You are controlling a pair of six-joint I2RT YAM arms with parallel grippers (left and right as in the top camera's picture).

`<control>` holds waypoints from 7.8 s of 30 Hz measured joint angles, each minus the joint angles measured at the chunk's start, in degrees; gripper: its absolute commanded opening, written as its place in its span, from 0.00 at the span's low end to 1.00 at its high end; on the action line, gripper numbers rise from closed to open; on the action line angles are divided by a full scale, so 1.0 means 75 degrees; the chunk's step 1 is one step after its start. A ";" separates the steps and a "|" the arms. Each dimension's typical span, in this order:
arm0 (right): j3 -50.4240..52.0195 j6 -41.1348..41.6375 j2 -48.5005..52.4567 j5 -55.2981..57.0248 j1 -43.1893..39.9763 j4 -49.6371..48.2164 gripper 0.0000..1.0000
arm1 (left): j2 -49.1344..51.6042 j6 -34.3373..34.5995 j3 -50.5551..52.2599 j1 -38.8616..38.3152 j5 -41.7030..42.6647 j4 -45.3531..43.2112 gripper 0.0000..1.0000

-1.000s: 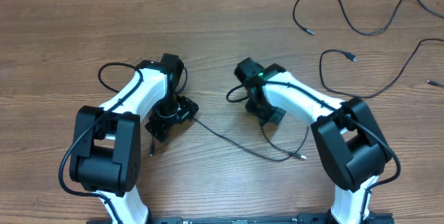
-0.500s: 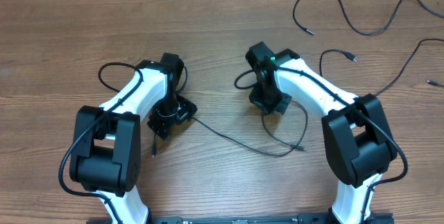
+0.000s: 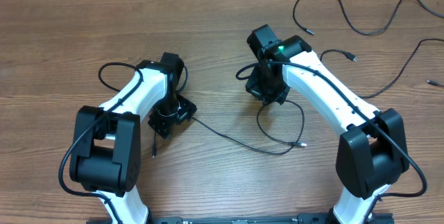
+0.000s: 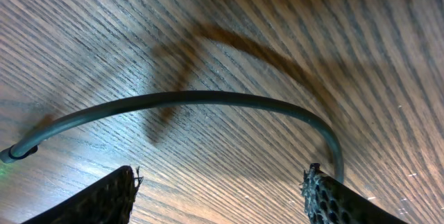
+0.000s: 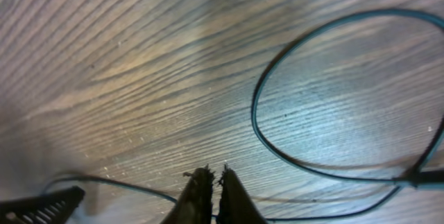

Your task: Untangle cables

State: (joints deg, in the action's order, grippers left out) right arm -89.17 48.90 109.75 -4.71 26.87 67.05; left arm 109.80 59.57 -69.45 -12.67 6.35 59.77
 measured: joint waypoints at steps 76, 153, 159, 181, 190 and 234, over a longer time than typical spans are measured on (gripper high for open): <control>0.2818 -0.2687 -0.0015 0.0379 0.0490 -0.1224 0.30 | -0.2591 -0.2588 -0.0586 0.0000 -0.1716 0.0434 0.99; 0.3847 -0.2669 -0.0586 -0.0315 0.0516 -0.0300 0.22 | -0.2585 -0.2565 -0.0574 0.0000 -0.1676 0.0370 1.00; 0.3847 -0.2465 -0.0586 -0.0312 0.0545 -0.0425 0.04 | -0.2585 -0.2565 -0.0571 0.0000 -0.1676 0.0367 0.99; 0.1577 -0.2352 -0.0586 -0.1443 0.0507 0.0994 0.04 | -0.2585 -0.2565 -0.0571 0.0000 -0.1644 0.0344 1.00; 0.0303 -0.2343 -0.0586 -0.2159 0.0469 0.0997 0.04 | -0.2585 -0.2565 -0.0571 0.0000 -0.1562 0.0347 1.00; 0.4048 -0.2183 -0.0641 -0.0178 0.0831 -0.0344 0.34 | -0.2503 -0.2565 -0.0560 0.0000 -0.1510 0.0283 1.00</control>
State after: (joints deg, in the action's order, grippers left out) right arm -58.81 32.53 104.95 -6.04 33.10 64.47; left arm 91.02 40.34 -73.65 -12.67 -4.97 61.89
